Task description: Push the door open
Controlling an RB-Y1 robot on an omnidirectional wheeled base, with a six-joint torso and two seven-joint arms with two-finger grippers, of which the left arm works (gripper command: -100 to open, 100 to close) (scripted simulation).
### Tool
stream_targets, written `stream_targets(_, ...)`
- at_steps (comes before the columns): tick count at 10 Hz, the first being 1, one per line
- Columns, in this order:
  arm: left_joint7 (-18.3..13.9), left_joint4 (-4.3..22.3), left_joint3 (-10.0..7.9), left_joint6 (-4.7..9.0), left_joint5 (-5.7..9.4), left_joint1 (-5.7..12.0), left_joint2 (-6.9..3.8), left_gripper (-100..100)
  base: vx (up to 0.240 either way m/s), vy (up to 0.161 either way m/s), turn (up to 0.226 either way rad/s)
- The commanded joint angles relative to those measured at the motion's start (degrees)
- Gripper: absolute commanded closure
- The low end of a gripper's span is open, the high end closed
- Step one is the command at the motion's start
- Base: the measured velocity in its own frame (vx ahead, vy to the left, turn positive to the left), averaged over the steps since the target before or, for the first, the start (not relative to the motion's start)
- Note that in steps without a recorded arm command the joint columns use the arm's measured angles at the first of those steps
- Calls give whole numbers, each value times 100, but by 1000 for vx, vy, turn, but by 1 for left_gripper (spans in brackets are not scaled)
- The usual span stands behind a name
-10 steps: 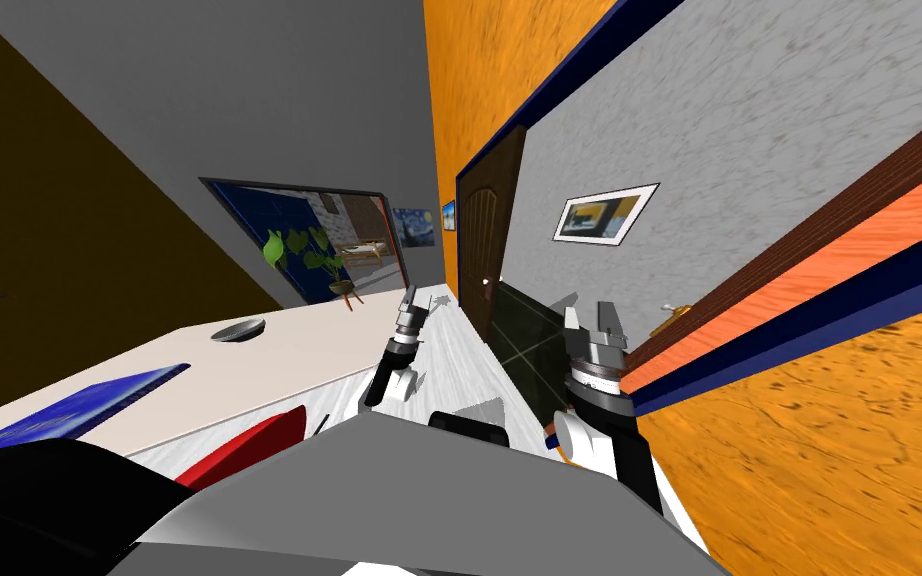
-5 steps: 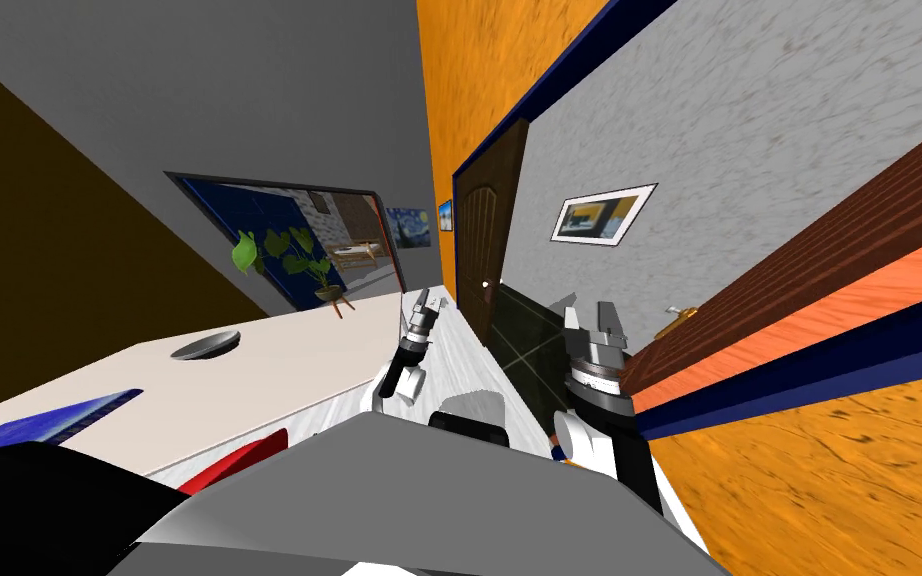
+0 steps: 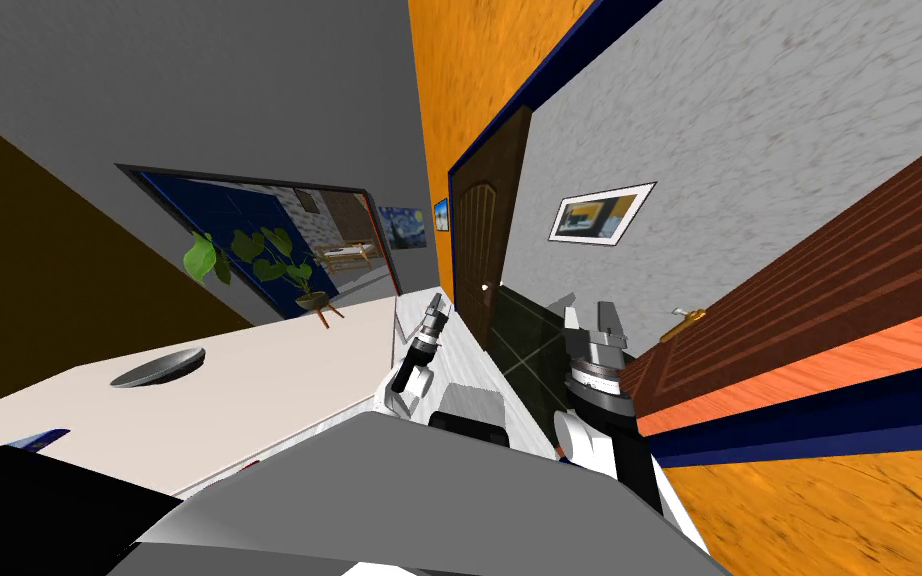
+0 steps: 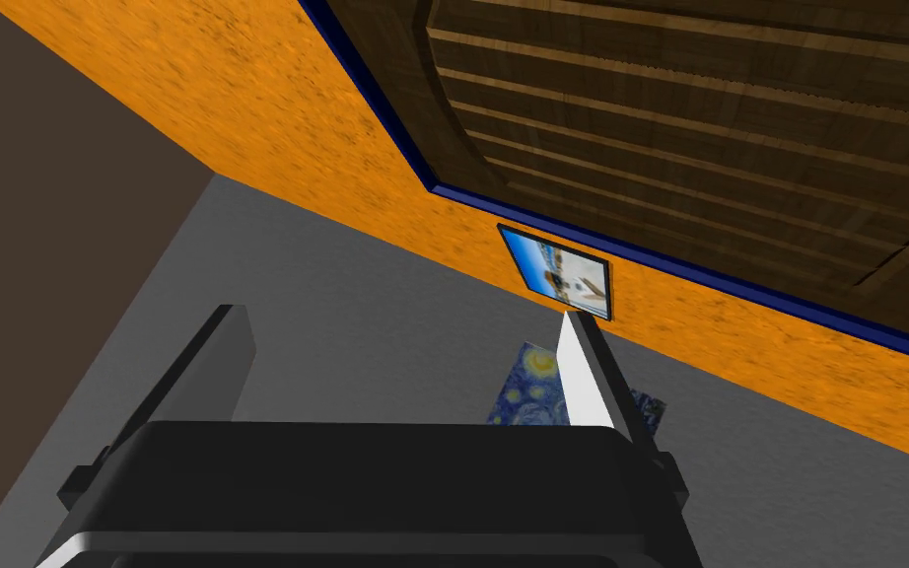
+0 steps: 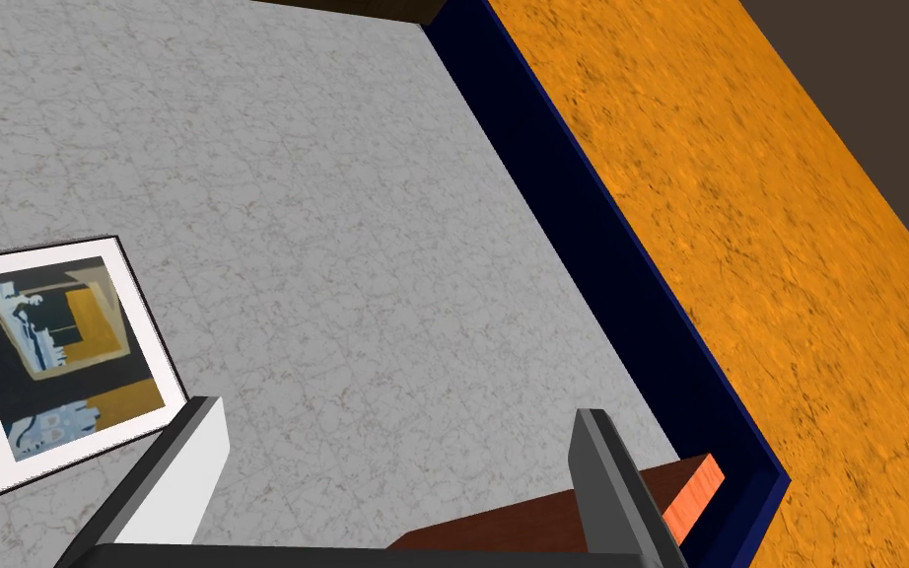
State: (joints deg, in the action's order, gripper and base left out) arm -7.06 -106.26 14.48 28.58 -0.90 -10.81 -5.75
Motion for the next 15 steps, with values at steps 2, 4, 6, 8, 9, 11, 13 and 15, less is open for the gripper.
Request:
stream_targets(2,31,326,149,-56,69,207,6,-100,107,68,-45)
stream_targets(4,50,545,257,-85,120,336,-1,-100,88,52,-52)
stream_targets(6,70,768,368,-114,172,467,-3,-100,86,49,-46)
stream_targets(8,100,1107,536,-158,252,666,-2,-100,128,74,-80)
stream_targets(9,110,1220,592,-173,278,732,-2,-100,105,61,-54)
stream_targets(11,140,1559,760,-217,358,931,6,-100,116,84,-63)
stream_targets(13,150,1672,816,-231,384,997,10,-100,85,58,-33)
stream_targets(15,170,1897,928,-261,437,1130,18,-100,78,39,-50)
